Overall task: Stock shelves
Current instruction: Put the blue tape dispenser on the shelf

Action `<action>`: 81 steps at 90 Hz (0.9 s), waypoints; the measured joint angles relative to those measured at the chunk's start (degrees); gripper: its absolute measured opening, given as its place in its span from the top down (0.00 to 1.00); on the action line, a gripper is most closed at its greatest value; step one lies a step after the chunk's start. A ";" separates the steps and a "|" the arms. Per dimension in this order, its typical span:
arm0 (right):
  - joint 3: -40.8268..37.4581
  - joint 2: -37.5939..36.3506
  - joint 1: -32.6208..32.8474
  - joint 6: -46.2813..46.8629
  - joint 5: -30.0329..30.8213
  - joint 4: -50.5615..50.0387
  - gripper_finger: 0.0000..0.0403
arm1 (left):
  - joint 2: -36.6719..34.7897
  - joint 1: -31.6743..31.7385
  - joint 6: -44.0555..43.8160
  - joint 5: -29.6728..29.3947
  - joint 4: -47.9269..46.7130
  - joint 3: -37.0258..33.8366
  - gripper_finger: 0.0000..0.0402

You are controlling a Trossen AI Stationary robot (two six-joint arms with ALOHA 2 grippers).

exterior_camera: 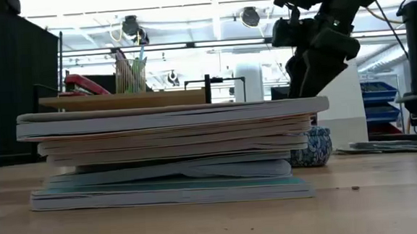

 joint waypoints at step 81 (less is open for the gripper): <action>0.00 0.00 0.46 3.69 -0.07 0.67 0.10 | -0.22 2.44 3.12 5.63 20.16 -19.06 0.49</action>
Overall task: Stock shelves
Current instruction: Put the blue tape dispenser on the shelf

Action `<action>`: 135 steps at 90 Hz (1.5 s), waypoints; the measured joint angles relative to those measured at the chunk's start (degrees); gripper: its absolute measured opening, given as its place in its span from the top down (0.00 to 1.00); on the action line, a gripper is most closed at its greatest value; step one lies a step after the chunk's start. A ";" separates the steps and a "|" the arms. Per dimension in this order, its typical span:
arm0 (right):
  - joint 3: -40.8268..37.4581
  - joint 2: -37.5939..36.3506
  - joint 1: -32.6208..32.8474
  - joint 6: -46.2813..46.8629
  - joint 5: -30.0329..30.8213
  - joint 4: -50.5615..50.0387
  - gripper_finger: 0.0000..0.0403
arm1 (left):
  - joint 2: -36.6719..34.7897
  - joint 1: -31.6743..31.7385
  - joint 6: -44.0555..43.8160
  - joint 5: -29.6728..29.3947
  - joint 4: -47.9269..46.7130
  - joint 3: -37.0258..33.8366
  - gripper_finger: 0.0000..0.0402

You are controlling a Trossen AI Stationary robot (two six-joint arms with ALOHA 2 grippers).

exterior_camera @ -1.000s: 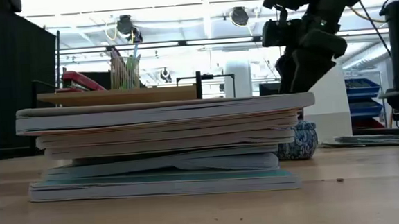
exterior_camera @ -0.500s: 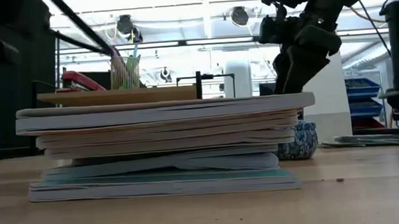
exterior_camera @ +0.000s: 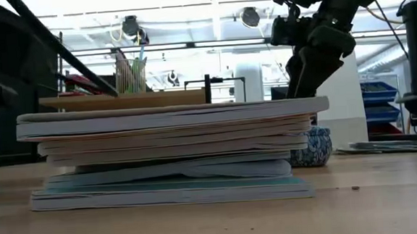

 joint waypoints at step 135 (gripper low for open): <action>0.04 -0.01 -3.15 3.77 4.72 -5.08 0.10 | -9.95 59.67 20.08 -20.82 1.68 35.92 0.54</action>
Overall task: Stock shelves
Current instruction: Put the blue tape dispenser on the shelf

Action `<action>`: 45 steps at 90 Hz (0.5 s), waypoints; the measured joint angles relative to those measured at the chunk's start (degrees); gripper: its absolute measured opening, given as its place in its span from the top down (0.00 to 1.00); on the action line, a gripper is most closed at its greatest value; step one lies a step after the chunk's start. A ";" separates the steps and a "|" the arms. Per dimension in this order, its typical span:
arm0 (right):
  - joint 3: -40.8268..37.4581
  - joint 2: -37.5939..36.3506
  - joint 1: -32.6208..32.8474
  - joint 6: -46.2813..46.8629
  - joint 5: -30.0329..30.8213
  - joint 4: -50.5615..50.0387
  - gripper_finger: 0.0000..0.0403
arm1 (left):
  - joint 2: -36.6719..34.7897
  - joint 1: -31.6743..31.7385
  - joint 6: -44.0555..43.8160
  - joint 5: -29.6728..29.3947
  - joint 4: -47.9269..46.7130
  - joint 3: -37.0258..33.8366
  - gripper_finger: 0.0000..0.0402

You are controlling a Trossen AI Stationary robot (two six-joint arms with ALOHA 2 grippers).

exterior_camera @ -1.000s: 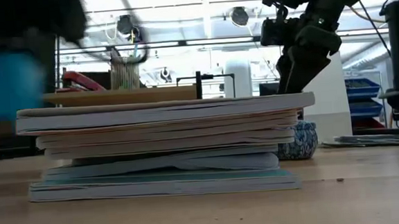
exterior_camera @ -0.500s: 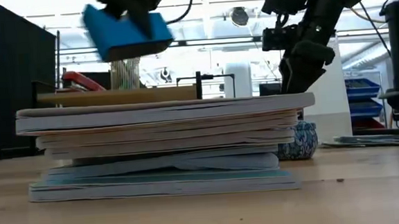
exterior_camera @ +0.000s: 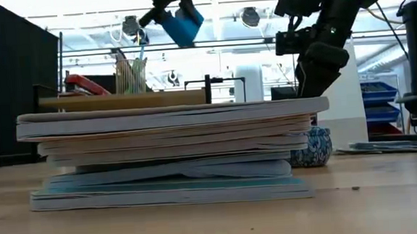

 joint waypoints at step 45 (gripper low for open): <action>0.01 -0.01 0.00 5.89 -0.04 -3.16 0.10 | 8.10 4.90 -0.35 2.86 -7.25 0.38 0.54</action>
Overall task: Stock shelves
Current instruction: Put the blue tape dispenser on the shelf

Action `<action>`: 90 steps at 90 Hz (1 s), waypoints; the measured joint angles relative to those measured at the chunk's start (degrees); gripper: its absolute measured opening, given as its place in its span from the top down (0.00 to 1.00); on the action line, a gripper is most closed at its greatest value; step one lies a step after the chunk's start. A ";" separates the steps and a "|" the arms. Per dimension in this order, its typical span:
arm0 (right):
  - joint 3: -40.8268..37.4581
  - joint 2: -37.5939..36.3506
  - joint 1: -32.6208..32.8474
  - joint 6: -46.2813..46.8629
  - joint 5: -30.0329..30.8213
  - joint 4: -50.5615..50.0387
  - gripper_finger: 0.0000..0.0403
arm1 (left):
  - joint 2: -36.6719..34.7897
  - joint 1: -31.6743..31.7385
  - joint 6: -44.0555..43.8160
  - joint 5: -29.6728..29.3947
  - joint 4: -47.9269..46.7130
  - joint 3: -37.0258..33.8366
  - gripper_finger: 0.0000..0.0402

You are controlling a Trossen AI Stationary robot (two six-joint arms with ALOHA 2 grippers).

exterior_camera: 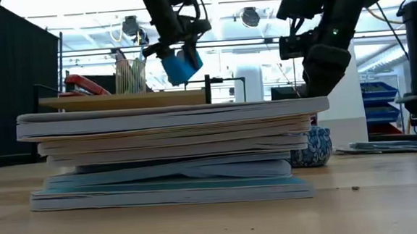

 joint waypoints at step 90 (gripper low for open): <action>0.00 0.00 -0.13 11.14 -3.37 -1.85 0.10 | 3.75 1.69 -9.12 0.46 0.78 0.02 0.54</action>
